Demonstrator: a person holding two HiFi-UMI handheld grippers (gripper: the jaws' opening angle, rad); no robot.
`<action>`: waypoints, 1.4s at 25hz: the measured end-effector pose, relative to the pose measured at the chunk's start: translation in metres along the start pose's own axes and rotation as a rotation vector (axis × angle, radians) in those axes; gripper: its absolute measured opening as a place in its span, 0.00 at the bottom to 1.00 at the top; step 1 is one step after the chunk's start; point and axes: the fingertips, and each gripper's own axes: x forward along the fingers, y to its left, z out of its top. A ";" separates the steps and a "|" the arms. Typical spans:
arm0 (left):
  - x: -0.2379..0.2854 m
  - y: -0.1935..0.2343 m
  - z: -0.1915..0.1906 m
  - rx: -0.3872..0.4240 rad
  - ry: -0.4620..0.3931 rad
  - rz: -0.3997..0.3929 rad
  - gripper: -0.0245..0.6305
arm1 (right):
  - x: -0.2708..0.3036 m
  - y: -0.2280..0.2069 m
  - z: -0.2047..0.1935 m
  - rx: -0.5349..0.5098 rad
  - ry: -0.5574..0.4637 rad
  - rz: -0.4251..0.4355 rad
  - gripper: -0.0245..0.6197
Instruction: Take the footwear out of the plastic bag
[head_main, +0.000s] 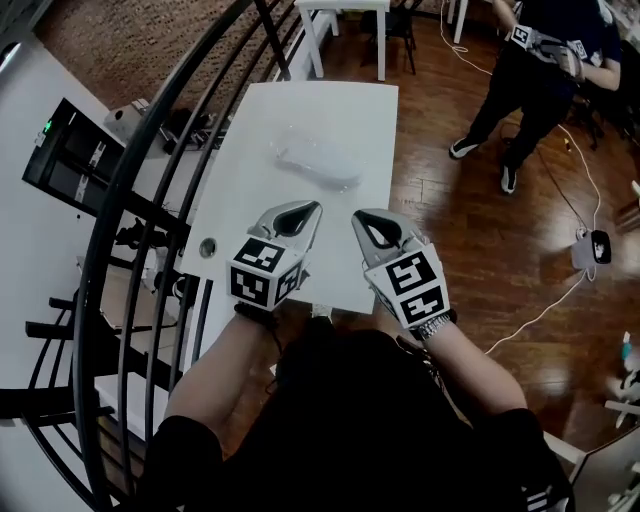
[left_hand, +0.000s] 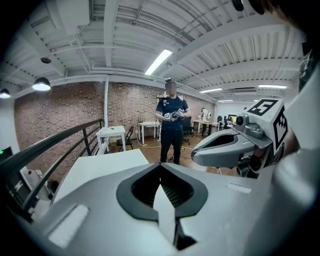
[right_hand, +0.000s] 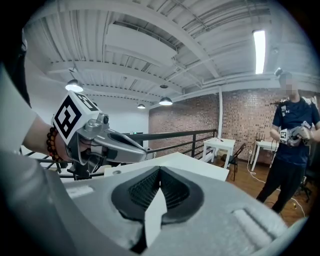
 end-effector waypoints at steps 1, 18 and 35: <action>0.003 0.009 -0.003 -0.003 0.004 -0.009 0.06 | 0.011 0.000 0.000 0.002 0.012 -0.004 0.02; 0.089 0.181 -0.041 -0.118 0.113 -0.140 0.08 | 0.196 -0.035 -0.036 0.099 0.309 -0.062 0.08; 0.156 0.257 -0.103 -0.218 0.216 -0.181 0.17 | 0.287 -0.078 -0.101 0.159 0.509 -0.125 0.19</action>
